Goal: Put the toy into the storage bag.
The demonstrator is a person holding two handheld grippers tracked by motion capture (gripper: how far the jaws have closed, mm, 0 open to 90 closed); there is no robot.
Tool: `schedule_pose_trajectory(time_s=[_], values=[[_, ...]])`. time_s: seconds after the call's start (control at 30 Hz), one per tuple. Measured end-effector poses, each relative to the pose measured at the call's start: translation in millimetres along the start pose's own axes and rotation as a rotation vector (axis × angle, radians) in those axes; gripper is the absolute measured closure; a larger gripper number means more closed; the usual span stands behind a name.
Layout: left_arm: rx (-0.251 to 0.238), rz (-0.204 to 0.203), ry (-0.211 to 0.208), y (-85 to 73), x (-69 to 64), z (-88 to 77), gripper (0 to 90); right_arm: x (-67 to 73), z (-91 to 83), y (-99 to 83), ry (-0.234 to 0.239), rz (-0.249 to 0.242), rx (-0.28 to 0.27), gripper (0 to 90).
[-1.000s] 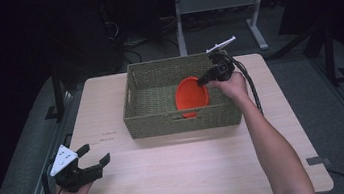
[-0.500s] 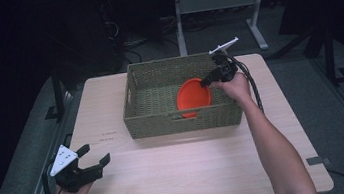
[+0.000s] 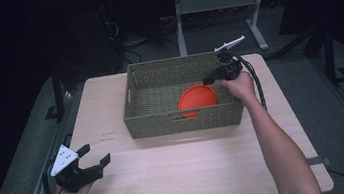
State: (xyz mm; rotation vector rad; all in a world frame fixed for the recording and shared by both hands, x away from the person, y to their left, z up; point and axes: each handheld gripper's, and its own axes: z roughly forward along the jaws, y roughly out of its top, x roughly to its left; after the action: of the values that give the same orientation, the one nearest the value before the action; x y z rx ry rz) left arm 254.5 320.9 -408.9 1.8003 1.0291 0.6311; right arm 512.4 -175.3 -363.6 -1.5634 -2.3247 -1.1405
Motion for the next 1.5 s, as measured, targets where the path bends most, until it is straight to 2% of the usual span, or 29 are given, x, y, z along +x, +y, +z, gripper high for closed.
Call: schedule_pose_trajectory(time_s=[0.17, 0.3, 0.4, 0.53, 0.63, 0.73, 1.1, 1.23, 1.5], values=[[-0.003, -0.005, -0.006, 0.5, -0.9, 1.1, 16.1, -0.3, -3.5, -0.8, 0.013, 0.014, -0.011, 55.3], [0.008, 0.006, -0.007, 0.2, -1.7, 1.2, 16.1, -0.1, -5.7, -1.5, 0.024, 0.021, -0.011, 50.2], [-0.004, 0.002, -0.007, 0.5, -1.8, -0.3, 16.0, -0.9, -9.0, -3.7, 0.039, 0.031, -0.037, 48.5], [0.004, 0.003, -0.009, 0.0, -1.4, 0.8, 16.1, -2.9, -14.0, -8.9, 0.087, 0.039, -0.069, 45.8], [0.004, 0.006, -0.008, 0.3, -1.8, 0.7, 16.1, -2.7, -17.0, -12.4, 0.097, 0.041, -0.081, 42.5], [0.003, 0.005, -0.008, 0.0, -2.0, 0.7, 16.1, -1.4, -19.5, -14.0, 0.095, 0.025, -0.071, 40.8], [0.002, 0.003, -0.007, 0.0, -2.2, 0.6, 16.0, 13.0, -36.3, -16.9, 0.129, -0.032, -0.086, 34.4], [0.001, 0.005, -0.006, 0.1, -2.1, 0.0, 16.0, 18.7, -41.4, -19.1, 0.12, -0.068, -0.074, 33.8], [-0.004, 0.007, -0.003, 0.4, -2.9, -0.1, 16.0, 17.9, -51.4, -30.2, 0.141, -0.075, -0.091, 32.2]])
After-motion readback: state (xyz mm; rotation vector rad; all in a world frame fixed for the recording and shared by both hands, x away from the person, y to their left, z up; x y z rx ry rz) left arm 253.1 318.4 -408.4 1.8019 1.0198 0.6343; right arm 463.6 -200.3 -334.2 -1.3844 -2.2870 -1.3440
